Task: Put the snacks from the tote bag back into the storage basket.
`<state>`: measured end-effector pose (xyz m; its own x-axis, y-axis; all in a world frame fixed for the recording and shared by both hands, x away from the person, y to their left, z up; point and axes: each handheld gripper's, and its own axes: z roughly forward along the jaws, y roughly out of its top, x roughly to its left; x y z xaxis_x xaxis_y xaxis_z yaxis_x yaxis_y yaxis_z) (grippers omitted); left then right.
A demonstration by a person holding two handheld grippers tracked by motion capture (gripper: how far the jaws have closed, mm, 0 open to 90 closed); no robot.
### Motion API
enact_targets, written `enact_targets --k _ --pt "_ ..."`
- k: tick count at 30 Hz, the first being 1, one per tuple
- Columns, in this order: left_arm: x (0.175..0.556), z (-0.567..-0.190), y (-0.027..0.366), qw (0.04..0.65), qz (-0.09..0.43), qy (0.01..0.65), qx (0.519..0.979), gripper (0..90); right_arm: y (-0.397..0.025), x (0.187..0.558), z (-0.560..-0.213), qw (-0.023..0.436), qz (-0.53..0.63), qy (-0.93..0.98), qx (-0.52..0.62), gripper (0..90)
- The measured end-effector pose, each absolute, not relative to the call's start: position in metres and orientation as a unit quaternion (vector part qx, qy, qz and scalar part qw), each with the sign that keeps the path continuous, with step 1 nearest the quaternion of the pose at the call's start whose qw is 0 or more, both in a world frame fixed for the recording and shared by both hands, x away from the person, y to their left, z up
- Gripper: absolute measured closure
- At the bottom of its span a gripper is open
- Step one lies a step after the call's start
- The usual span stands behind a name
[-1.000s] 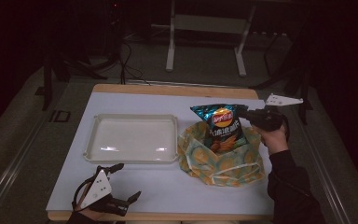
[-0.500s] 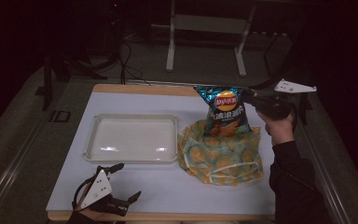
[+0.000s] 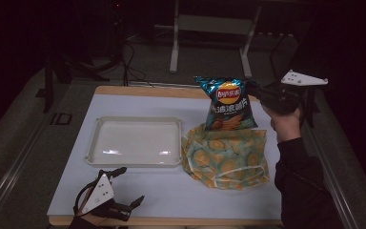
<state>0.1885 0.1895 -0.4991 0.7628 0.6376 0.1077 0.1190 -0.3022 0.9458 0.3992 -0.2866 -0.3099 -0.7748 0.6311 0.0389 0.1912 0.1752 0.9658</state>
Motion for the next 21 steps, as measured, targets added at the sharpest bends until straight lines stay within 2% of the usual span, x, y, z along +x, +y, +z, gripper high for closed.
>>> enact_targets --k 21 --pt "0.187 -0.498 0.192 0.542 0.244 0.247 0.765 0.1 -0.213 0.395 -0.306 0.174 0.592 0.743 0.259 90.0"
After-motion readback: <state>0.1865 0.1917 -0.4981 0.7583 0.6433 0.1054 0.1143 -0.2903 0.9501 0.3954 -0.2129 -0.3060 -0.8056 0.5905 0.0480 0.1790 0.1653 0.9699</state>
